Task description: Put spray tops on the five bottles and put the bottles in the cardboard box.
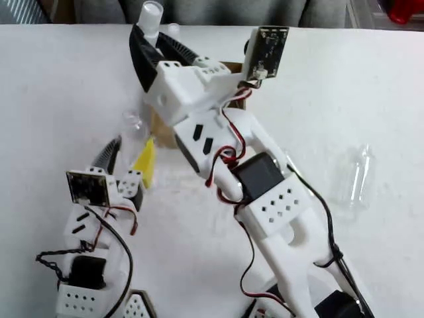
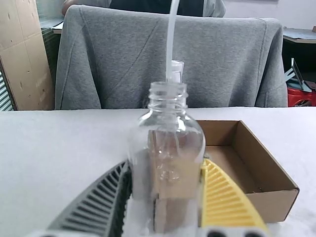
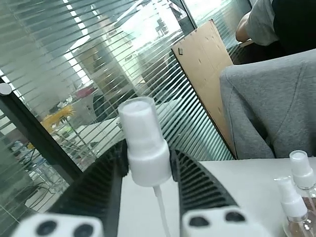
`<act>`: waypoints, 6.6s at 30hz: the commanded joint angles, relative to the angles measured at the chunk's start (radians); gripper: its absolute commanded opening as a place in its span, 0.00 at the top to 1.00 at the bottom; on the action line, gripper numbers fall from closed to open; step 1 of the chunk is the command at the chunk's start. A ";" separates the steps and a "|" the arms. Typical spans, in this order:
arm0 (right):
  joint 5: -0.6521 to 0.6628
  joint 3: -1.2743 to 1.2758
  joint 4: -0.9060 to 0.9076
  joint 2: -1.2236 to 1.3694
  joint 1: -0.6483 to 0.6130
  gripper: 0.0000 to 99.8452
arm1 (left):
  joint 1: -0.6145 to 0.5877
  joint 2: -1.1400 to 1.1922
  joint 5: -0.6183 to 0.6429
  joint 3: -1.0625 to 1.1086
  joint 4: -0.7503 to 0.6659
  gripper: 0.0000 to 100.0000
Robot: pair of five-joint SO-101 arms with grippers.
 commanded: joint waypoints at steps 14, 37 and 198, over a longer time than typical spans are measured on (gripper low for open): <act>0.000 -0.120 0.116 0.015 -0.048 0.98 | 0.002 -0.019 0.005 -0.011 -0.034 0.95; 0.081 -0.600 0.568 0.371 -0.050 0.98 | 0.002 -0.019 0.005 -0.011 -0.034 0.95; 0.365 1.301 -0.455 -0.611 -0.392 0.98 | 0.070 -0.027 0.146 -0.219 0.252 0.98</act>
